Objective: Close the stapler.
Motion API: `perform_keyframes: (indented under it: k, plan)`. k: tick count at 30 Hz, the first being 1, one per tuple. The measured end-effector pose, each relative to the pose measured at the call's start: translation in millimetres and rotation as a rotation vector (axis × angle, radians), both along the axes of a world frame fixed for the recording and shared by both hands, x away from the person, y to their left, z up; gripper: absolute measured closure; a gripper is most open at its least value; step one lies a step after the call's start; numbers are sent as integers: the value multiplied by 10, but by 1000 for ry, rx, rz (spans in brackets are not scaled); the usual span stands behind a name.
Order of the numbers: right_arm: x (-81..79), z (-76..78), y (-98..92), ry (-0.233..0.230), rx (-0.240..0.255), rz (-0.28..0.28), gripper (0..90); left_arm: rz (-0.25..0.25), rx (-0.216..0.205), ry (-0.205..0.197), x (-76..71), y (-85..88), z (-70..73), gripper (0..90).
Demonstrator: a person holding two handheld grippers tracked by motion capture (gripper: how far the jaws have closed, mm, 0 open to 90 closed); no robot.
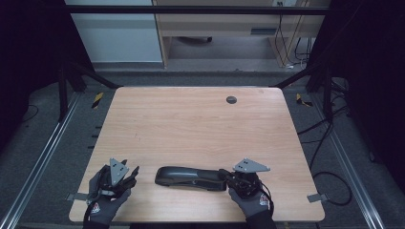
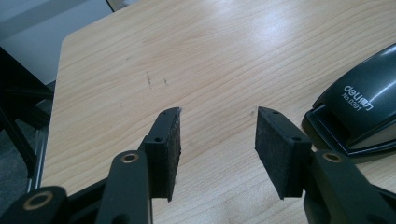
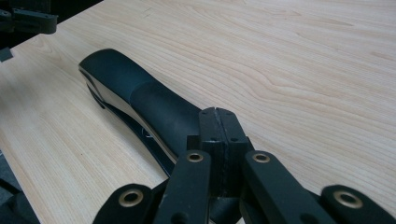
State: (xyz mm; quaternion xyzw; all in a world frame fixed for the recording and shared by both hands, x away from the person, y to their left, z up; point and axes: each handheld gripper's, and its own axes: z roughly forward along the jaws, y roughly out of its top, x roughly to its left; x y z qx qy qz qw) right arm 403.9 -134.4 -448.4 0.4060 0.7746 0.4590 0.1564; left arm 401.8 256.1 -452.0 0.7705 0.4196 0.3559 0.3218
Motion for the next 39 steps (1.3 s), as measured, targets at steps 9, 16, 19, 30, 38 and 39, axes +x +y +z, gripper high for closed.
perform_keyframes:
  k: [9,16,19,30,38,39]
  plan:
    - [7,-21,-7,8,3,6,900,12,-10,6,11,26,-3,498]
    - [7,27,-17,-20,31,14,900,19,-23,16,22,37,-12,470]
    - [11,51,-18,-23,54,10,900,16,-24,25,30,38,-22,463]
    - [55,103,-63,-39,67,-6,847,9,-26,35,41,29,-44,444]
    - [137,81,-293,-57,53,-110,679,6,-28,54,68,40,-86,420]
    - [157,67,-340,-59,46,-124,640,4,-22,61,75,45,-94,416]
